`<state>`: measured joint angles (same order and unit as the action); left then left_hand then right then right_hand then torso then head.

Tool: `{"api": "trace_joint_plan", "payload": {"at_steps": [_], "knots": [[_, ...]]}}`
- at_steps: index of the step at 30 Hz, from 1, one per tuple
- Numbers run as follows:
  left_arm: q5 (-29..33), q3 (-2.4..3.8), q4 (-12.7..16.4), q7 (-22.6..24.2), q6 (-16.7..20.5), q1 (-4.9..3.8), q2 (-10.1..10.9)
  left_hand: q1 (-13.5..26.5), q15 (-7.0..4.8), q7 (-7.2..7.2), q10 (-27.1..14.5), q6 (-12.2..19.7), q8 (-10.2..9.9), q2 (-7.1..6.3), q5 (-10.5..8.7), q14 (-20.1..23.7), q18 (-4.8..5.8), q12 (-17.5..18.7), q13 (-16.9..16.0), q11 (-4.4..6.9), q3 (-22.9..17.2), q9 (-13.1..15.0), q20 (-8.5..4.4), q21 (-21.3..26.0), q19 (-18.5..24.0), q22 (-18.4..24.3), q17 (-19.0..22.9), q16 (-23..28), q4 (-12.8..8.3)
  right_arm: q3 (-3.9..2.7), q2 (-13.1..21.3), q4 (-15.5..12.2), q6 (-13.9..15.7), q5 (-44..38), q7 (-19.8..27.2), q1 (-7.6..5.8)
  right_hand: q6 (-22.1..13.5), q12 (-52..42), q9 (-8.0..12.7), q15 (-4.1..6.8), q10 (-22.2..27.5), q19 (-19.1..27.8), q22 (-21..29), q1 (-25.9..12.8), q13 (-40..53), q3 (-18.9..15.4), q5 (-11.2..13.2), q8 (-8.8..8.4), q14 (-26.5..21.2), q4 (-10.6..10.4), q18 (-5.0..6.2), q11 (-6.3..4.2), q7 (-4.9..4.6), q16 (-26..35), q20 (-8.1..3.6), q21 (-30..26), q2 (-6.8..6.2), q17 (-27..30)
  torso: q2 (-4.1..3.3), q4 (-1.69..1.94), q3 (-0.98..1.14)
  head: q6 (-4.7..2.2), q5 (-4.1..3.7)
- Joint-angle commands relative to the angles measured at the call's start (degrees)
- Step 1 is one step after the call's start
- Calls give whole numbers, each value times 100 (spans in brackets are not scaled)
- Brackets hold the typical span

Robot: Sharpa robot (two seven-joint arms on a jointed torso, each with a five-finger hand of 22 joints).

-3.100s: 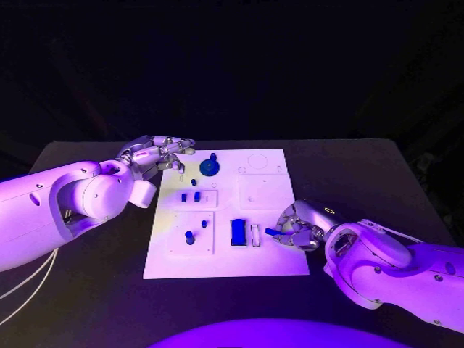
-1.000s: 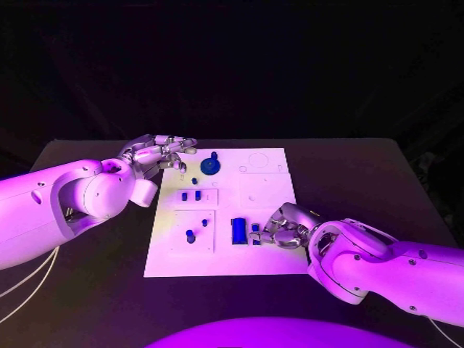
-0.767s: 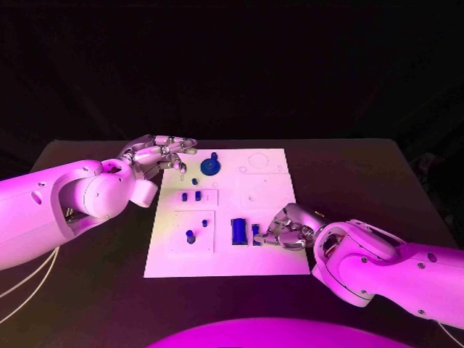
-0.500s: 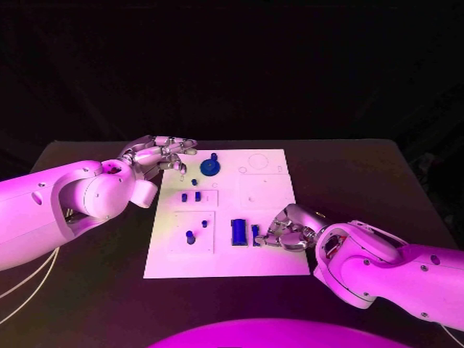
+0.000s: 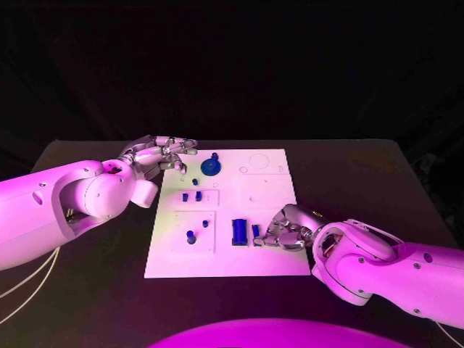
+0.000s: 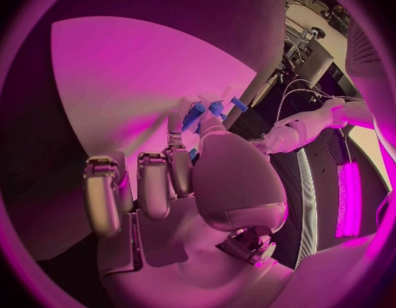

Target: Assemble the parts on the task board

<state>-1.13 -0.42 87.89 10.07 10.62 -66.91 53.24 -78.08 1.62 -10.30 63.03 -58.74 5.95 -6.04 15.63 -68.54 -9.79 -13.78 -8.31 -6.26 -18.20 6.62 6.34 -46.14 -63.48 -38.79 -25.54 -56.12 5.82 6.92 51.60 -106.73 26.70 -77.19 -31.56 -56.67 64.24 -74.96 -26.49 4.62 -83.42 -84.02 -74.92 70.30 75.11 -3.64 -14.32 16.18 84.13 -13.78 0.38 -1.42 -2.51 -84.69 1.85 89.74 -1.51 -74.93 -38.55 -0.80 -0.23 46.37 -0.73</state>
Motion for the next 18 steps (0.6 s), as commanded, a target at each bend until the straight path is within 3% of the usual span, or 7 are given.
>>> {"api": "trace_joint_plan", "payload": {"at_steps": [1, 12, 18], "knots": [[-19, 3, 14, 24, -92, -2, -6, -4, -8, -5, -40, 35, 31, 28, 19, 36, -78, -29, -7, 16, 1, -9, 31, 26, -20, 6, 6, 8, 28, 4, -41, 36, -211, -62, 49, 31, -14, -5, -9, 44, -44, -598, -1508, 75, 569, -1, 28, 25, 430, 47, -38, -13, -3, -34, -54, 26, 18, -703, -6, -17, 6, 12, 9], [-19, 3, 12, 19, -88, -2, -13, -4, -8, -5, -40, 35, 31, 28, 19, 36, -78, -29, -7, 16, 1, -9, 31, 26, -20, 6, 6, 8, 28, 3, -181, 359, 15, -166, 10, 40, 2, -46, -23, 49, -63, -598, -1508, 161, 597, -9, 53, 43, 434, 83, -38, -20, 6, -46, -57, 26, 78, -722, 1, 1, 6, 10, -5], [-20, 3, 13, 16, -86, -2, -10, -4, -8, -5, -40, 35, 32, 28, 19, 36, -78, -30, -7, 16, 1, -9, 31, 27, -21, 7, 6, 8, 29, 2, -196, 360, 81, -181, 84, 35, 7, -53, -29, 50, -68, -598, -1508, 134, 603, -42, 73, 51, 434, 57, -38, -20, 4, -46, -58, 26, 98, -722, 1, -7, 3, 9, 17]]}}
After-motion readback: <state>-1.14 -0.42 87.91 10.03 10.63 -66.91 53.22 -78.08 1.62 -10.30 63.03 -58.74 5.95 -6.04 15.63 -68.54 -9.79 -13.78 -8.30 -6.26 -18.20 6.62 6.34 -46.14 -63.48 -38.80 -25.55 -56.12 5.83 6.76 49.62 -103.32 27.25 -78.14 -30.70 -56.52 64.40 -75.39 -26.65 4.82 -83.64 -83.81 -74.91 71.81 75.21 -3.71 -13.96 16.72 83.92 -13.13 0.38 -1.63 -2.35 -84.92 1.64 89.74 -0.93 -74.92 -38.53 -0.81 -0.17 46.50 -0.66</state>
